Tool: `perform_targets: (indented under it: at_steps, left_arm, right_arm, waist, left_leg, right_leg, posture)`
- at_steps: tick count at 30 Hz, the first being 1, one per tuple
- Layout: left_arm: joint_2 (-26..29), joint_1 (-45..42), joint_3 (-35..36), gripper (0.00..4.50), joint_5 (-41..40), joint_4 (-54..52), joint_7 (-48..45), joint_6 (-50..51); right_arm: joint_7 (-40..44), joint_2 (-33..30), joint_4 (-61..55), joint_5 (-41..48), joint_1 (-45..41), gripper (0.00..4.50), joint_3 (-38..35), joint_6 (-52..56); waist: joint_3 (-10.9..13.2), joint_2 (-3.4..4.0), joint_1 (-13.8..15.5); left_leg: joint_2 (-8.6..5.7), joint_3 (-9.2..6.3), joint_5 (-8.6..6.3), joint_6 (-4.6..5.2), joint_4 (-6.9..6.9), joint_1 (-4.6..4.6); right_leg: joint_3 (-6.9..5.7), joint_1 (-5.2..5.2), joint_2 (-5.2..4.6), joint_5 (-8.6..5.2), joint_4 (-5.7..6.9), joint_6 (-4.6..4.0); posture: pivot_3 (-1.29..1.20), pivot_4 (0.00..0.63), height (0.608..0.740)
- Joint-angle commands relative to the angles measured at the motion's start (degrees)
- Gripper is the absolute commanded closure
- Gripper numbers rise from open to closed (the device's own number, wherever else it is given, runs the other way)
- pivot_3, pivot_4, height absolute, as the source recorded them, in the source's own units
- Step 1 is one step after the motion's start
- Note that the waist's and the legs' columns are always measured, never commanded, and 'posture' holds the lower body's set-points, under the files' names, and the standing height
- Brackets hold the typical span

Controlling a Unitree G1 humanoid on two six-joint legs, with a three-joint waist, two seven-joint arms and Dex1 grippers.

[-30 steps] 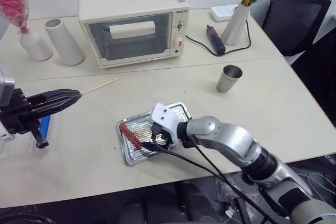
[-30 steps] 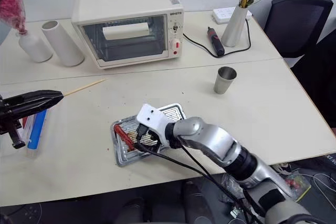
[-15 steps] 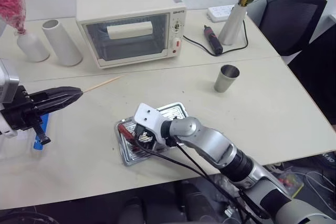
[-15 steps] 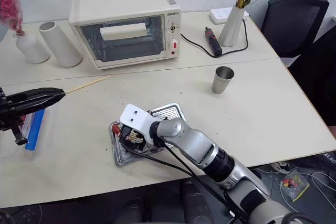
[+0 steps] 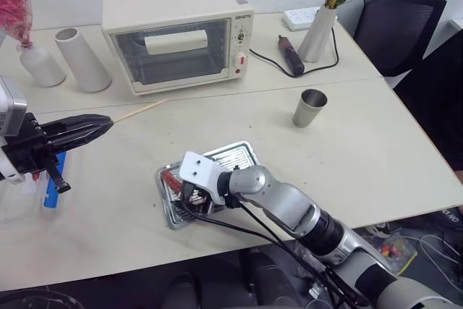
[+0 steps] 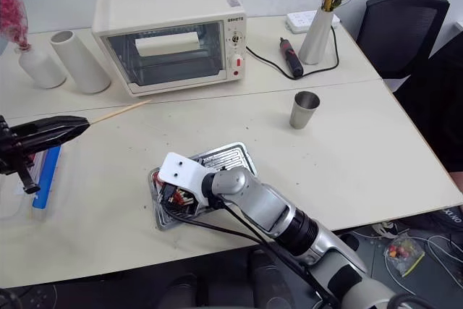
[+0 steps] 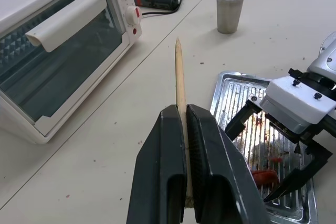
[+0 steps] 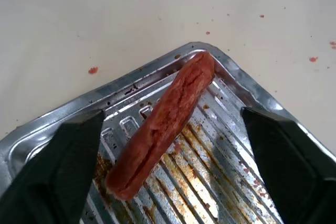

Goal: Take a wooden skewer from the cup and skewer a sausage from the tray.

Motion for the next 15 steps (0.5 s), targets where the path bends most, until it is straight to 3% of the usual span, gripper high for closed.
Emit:
perform_targets:
  at_steps: [1,6,15]
  left_arm:
    - [1.2,-0.9,0.9,4.50,0.4,-0.1,-0.3,-1.1]
    - [1.3,-1.3,0.8,4.50,0.5,0.0,-0.2,-1.1]
    - [0.6,-1.8,-0.7,4.50,1.3,0.1,0.0,-2.4]
  right_arm:
    - [0.5,0.9,0.8,-2.2,0.4,1.47,0.9,-1.9]
    - [1.6,0.8,1.8,-3.3,0.8,3.18,0.2,-3.1]
    - [10.0,-4.6,2.4,-3.1,-0.1,3.18,-2.6,-8.5]
  waist:
    - [0.0,0.00,0.0]
    - [0.0,-0.02,0.0]
    - [0.0,-0.06,0.1]
  left_leg:
    - [0.00,0.00,0.01,-0.01,0.00,0.01]
    - [-0.01,0.01,0.05,-0.09,0.00,0.05]
    - [-0.03,0.01,0.08,-0.12,0.01,0.10]
  right_leg:
    - [0.00,0.00,0.00,0.00,0.01,0.00]
    - [-0.01,0.00,0.02,-0.02,0.12,-0.04]
    - [-0.04,0.02,0.03,-0.05,0.28,-0.09]
  posture:
    - [0.00,0.150,0.740]
    - [0.00,0.150,0.740]
    - [0.00,0.150,0.740]
